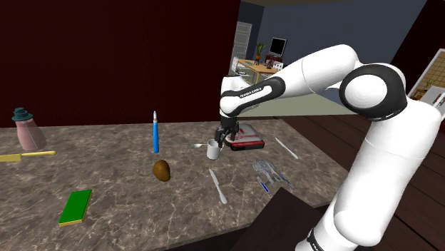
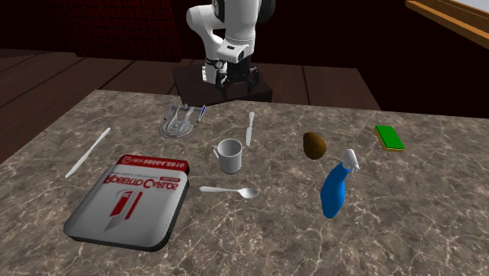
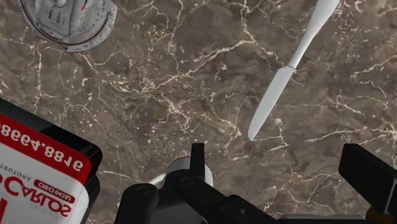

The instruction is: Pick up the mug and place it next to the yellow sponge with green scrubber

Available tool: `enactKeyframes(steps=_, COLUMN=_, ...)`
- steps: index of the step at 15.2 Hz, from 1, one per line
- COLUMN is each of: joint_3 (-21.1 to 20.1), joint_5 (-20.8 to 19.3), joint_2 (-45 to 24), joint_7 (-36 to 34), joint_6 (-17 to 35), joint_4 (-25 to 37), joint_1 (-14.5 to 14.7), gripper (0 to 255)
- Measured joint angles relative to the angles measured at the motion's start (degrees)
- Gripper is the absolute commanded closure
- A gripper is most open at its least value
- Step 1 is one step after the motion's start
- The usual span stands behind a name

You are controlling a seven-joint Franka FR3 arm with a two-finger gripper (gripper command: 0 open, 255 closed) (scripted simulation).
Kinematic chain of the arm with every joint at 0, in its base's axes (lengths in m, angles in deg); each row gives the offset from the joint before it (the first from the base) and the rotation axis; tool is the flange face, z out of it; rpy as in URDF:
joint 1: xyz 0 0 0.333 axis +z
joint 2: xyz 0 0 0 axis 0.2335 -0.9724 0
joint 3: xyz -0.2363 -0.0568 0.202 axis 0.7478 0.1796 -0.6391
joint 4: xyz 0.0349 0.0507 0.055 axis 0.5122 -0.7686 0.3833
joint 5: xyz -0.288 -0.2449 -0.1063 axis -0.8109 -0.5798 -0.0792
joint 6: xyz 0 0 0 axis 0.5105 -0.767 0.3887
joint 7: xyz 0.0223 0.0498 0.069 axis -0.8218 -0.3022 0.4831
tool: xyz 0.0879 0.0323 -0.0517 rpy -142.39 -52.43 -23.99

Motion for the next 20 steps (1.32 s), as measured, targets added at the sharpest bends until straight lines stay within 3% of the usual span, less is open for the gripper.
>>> enactKeyframes(steps=7, joint_3=0.4, joint_5=0.6, joint_2=-14.8, joint_7=0.3, joint_6=2.3, joint_4=13.6, joint_1=-0.9, gripper=0)
enactKeyframes(steps=12, joint_3=0.5, joint_5=1.2, joint_2=-27.1, joint_7=0.6, joint_6=1.8, joint_4=27.0, joint_1=-1.8, gripper=0)
enactKeyframes(steps=20, joint_3=0.4, joint_5=1.4, joint_2=-32.2, joint_7=0.7, joint_6=5.0, joint_4=29.2, joint_1=-2.3, gripper=0)
